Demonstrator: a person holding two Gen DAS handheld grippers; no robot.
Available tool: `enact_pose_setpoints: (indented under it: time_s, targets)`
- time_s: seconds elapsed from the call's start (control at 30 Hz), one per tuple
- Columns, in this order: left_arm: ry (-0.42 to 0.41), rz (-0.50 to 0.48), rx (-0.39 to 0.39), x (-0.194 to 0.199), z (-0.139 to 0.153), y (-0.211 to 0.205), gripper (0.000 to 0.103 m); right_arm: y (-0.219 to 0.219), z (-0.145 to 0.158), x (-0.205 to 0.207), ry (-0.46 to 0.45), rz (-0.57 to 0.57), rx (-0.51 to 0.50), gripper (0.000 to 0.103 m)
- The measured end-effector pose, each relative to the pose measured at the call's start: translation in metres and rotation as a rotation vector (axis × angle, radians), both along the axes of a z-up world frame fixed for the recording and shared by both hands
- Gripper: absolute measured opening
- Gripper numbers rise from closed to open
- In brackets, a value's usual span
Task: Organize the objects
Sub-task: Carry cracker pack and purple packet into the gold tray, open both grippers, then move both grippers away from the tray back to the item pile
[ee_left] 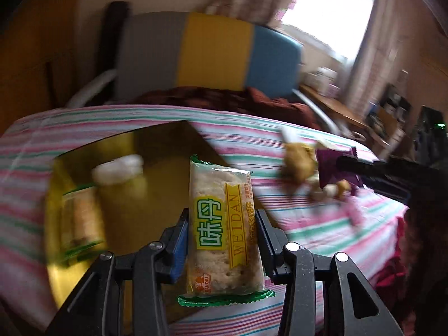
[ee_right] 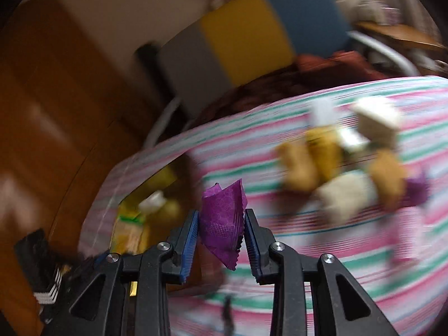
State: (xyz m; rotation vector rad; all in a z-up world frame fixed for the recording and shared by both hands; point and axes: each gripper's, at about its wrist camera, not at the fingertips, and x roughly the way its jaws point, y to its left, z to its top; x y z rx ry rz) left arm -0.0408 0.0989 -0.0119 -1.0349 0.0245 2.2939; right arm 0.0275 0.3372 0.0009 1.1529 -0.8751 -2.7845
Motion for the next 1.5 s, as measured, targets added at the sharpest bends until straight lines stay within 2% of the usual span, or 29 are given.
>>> enact_pose_setpoints:
  time_s: [0.13, 0.23, 0.37, 0.47, 0.57, 0.7, 0.9, 1.1, 1.13, 1.27, 1.4, 1.5]
  targets:
    - [-0.022, 0.135, -0.017, -0.010, -0.012, -0.049, 0.045, -0.064, -0.015, -0.035, -0.045, 0.168, -0.015, 0.032]
    - [-0.042, 0.228, -0.015, -0.015, -0.021, -0.077, 0.045, -0.102, -0.028, -0.043, -0.081, 0.255, -0.018, 0.034]
    - [-0.051, 0.301, -0.010, -0.014, -0.027, -0.100, 0.056, -0.137, -0.044, -0.049, -0.126, 0.345, -0.010, 0.039]
    - [-0.048, 0.316, -0.011, -0.011, -0.029, -0.107, 0.057, -0.150, -0.046, -0.049, -0.140, 0.367, 0.017, 0.043]
    - [-0.035, 0.318, -0.015, -0.009, -0.025, -0.110, 0.059, -0.150, -0.043, -0.046, -0.142, 0.365, 0.048, 0.044]
    - [0.007, 0.308, -0.022, -0.003, -0.015, -0.103, 0.069, -0.148, -0.037, -0.039, -0.143, 0.340, 0.119, 0.049]
    - [0.061, 0.308, -0.047, -0.001, -0.002, -0.092, 0.079, -0.159, -0.026, -0.029, -0.122, 0.304, 0.322, 0.050]
    - [0.095, 0.317, -0.086, 0.004, 0.001, -0.085, 0.087, -0.158, -0.020, -0.017, -0.065, 0.256, 0.442, 0.051]
    - [0.101, 0.316, -0.091, 0.006, 0.002, -0.083, 0.088, -0.156, -0.019, -0.016, -0.057, 0.250, 0.449, 0.051]
    - [0.118, 0.295, -0.109, 0.011, 0.002, -0.074, 0.093, -0.147, -0.015, -0.012, -0.028, 0.227, 0.443, 0.070]
    - [0.127, 0.265, -0.123, 0.015, 0.002, -0.065, 0.095, -0.138, -0.015, -0.009, -0.019, 0.211, 0.435, 0.076]
    - [0.139, 0.248, -0.131, 0.018, 0.004, -0.059, 0.096, -0.129, -0.017, -0.008, -0.026, 0.194, 0.432, 0.076]
